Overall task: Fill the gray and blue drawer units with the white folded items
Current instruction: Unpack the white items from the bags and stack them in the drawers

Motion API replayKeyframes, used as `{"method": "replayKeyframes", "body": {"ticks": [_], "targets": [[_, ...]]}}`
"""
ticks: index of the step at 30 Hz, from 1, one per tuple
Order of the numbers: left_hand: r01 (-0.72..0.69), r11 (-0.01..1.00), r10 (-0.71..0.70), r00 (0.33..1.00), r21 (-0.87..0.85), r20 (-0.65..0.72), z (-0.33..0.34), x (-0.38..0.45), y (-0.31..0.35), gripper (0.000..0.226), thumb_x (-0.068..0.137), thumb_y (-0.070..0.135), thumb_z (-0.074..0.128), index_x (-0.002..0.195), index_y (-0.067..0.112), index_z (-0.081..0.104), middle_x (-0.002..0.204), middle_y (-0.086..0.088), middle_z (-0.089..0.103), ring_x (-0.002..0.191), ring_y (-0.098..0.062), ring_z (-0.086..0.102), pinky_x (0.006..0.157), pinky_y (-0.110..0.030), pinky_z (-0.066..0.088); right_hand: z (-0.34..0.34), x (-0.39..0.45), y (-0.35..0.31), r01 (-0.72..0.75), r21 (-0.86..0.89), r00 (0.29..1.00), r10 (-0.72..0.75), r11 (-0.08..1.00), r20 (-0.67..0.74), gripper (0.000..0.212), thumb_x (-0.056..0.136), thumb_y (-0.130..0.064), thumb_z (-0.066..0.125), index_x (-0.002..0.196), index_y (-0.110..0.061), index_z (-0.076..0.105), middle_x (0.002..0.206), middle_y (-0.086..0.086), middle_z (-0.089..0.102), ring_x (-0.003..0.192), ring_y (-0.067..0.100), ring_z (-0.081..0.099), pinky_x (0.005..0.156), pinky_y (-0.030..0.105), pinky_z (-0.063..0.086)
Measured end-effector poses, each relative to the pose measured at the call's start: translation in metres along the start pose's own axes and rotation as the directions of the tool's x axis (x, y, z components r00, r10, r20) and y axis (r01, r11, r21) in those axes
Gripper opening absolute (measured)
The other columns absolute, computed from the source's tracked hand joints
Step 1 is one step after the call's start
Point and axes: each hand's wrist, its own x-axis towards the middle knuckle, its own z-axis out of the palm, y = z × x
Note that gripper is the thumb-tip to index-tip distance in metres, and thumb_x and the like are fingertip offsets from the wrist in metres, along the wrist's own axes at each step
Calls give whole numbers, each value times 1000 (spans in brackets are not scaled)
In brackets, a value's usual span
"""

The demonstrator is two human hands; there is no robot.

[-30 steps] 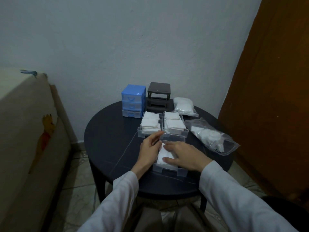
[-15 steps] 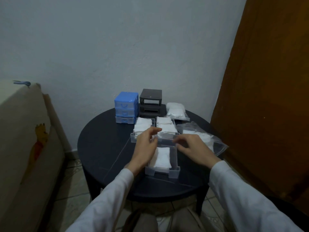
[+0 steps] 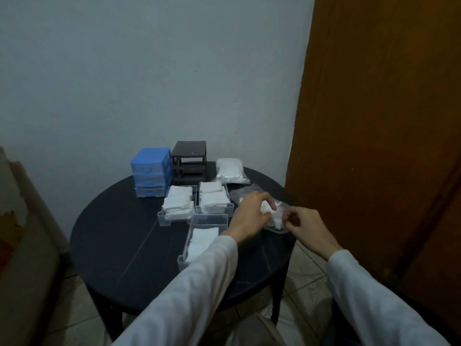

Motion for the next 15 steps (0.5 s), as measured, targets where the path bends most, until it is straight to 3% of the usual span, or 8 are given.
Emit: {"method": "replayKeyframes", "body": {"ticks": [3,6,9,13,15], "targets": [[-25,999,23,998,39,55,11,9,-1,21,77,6,65,86,23,55,114,-6,59,107,-19,52,93,-35,45,6,5,6,-40,28,999,41,999,-32,13,88,-13,59,100,-13,63,98,3,65,87,11,61,71,19,49],[-6,999,4,998,34,67,18,12,-4,27,81,7,62,90,21,41,99,-1,54,85,-15,49,75,-25,39,14,7,7,-39,67,999,40,997,-23,24,87,-16,62,110,-9,63,105,4,66,86,8,60,63,10,44],[-13,1000,13,999,3,52,19,12,-5,25,85,3,54,92,18,35,81,4,47,65,-8,39,65,-21,33,22,9,8,-33,55,998,36,998,-52,28,86,-22,64,112,-10,62,106,5,66,89,12,62,72,16,48],[-42,999,42,999,-2,-8,22,13,-13,18,90,4,47,82,18,40,75,8,50,63,0,44,64,-17,33,29,15,9,-25,14,996,26,1000,-81,31,88,-24,61,117,-15,57,110,3,65,96,14,62,79,20,48],[-33,999,33,999,-16,-24,24,14,-17,18,90,2,46,82,17,50,83,1,57,70,-5,51,64,-16,35,32,18,10,-39,-5,995,39,999,-94,32,88,-25,61,118,-15,57,111,5,65,98,16,62,82,23,49]]}}
